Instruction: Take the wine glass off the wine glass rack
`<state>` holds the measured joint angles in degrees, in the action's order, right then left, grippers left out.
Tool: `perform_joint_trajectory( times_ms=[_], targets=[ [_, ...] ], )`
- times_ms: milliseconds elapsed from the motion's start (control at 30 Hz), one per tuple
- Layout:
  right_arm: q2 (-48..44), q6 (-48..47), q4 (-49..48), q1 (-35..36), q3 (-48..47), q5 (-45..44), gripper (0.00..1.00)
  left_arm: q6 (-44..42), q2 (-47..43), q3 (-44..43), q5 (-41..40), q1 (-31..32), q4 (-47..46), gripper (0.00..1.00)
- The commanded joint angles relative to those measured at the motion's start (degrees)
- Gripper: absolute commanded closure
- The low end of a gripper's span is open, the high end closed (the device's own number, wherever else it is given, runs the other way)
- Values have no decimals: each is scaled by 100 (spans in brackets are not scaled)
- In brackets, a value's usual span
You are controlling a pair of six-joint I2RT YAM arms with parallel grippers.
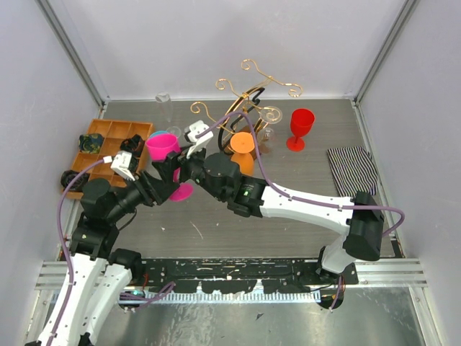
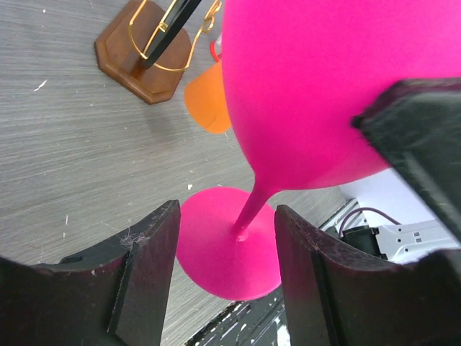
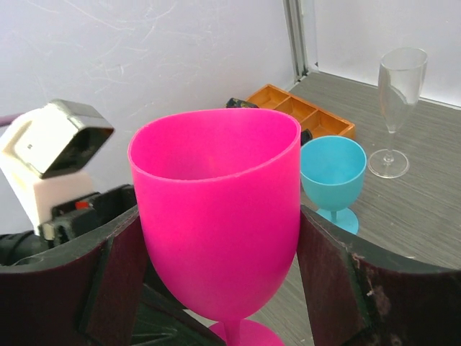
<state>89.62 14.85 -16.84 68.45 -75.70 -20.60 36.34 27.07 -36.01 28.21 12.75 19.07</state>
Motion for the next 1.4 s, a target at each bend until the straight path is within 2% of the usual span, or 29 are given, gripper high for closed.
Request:
perform_joint_trajectory(
  times_ms=[0,267,433,767,900,1067,1233,1367],
  targets=[
    [-69,193,-163,49,-483,255,40,18,27,19,28,92,-241,38],
    [-217,234,45,82,-485,280,39,-485,511,-141,-905,144,754,39],
    [-360,174,197,81,-337,176,39,-730,302,-304,-1822,135,1053,37],
    [-206,51,116,81,62,0,38,-935,223,-652,-2378,139,1743,34],
    [-113,-241,-265,86,445,-343,38,-810,-49,-826,-2138,139,1698,32],
    [315,-803,-790,77,668,-658,38,-835,230,-1685,-2262,138,2728,34],
    [983,-1433,-2254,77,1000,-1152,39,-1001,376,-2280,-2536,134,3103,33],
    [1597,-1537,-2872,71,911,-1427,43,-1083,392,-2642,-2855,132,3293,30]
  ],
)
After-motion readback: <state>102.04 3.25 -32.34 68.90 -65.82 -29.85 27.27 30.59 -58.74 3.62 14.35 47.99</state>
